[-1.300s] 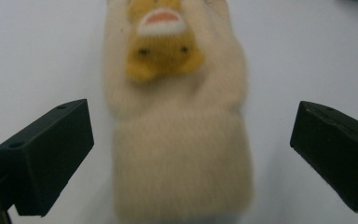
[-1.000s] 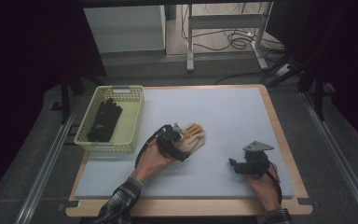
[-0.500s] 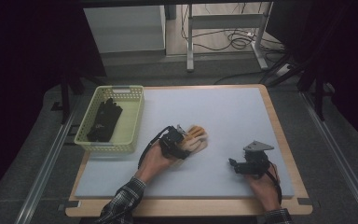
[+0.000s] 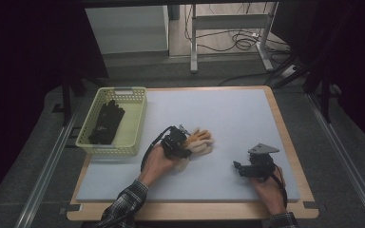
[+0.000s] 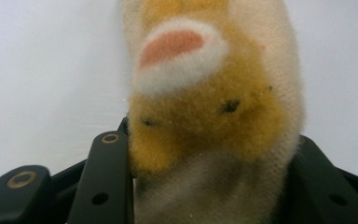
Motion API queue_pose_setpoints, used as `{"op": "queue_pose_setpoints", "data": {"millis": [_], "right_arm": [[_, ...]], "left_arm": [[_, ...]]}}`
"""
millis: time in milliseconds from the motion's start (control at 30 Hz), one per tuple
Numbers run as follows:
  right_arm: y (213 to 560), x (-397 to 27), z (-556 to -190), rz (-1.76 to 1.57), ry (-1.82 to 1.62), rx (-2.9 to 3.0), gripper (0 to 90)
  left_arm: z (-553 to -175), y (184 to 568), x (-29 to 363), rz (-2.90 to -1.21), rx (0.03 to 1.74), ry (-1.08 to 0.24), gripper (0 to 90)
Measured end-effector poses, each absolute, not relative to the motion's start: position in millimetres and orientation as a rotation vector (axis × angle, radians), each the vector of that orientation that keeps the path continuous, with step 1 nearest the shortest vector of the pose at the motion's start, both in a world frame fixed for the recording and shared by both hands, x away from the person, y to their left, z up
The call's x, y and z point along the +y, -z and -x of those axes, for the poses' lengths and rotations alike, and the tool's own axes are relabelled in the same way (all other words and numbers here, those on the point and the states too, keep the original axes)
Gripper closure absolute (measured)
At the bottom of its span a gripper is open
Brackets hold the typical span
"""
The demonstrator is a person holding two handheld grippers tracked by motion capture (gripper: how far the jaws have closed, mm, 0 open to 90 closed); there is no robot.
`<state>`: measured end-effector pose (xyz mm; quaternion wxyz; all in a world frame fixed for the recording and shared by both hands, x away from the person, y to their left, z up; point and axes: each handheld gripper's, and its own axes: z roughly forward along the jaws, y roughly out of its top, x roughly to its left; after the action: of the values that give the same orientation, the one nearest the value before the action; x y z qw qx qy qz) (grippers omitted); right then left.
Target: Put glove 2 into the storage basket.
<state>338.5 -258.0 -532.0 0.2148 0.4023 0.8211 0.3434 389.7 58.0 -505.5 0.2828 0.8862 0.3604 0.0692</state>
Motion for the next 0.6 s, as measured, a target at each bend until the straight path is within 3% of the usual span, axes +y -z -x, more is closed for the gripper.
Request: {"op": "queue_pose_setpoints", "data": {"millis": [333, 600], "right_arm": [[531.9, -257.9, -338.1, -1.111, -0.949, 2.275, 19.3], [532.1, -257.8, -338.1, -1.110, -0.952, 2.273, 19.2]], "left_arm": [[-396.8, 462.4, 80.3, -2.333, 1.017, -0.290, 55.8], [-406.4, 423.1, 123.6, -2.282, 1.110, -0.374, 55.5]]}}
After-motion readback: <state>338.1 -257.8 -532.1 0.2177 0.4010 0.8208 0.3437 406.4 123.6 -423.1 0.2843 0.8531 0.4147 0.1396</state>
